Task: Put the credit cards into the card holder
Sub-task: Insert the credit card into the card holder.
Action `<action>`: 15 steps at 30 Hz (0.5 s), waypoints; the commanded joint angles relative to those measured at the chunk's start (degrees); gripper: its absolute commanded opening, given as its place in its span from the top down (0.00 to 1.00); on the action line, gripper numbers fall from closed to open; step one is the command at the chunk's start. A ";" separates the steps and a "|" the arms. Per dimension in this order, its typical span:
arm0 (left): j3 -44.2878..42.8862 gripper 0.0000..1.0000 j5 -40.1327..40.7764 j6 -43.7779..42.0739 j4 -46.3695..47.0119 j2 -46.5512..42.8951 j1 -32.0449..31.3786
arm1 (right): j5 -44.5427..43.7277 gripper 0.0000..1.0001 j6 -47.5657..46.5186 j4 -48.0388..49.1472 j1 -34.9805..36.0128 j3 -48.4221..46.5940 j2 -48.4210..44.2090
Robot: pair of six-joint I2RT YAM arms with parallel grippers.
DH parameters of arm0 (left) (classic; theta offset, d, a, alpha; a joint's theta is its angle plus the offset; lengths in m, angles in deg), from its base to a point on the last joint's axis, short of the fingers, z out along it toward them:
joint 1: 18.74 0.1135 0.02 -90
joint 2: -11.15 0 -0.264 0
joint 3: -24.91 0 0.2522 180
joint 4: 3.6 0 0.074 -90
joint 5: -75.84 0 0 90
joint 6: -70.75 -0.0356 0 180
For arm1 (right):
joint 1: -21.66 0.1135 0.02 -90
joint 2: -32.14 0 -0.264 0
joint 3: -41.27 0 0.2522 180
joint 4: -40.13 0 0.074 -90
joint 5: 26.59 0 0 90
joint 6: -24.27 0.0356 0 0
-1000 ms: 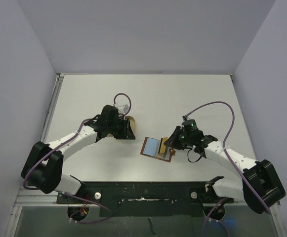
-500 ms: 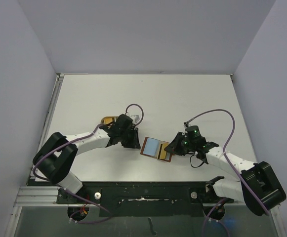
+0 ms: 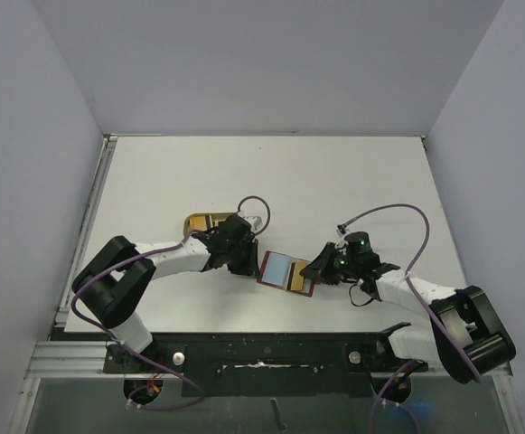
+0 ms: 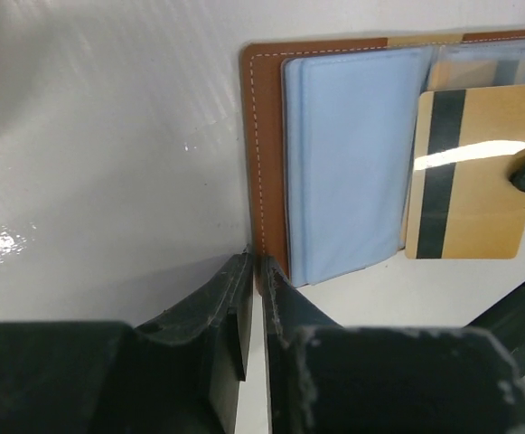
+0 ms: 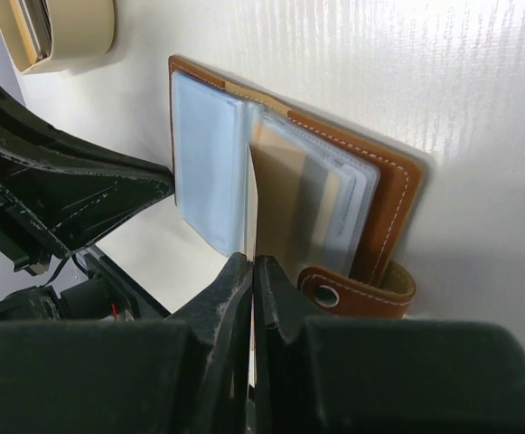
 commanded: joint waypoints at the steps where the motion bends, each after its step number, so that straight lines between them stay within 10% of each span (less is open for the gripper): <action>1: -1.14 0.91 1.18 -0.36 0.71 1.42 -0.98 | 5.47 1.00 -1.66 8.38 -1.83 1.18 3.99; 15: 0.37 0.94 1.46 -0.10 0.87 1.57 -1.27 | 7.49 0.97 -8.40 8.49 -3.62 -0.10 8.72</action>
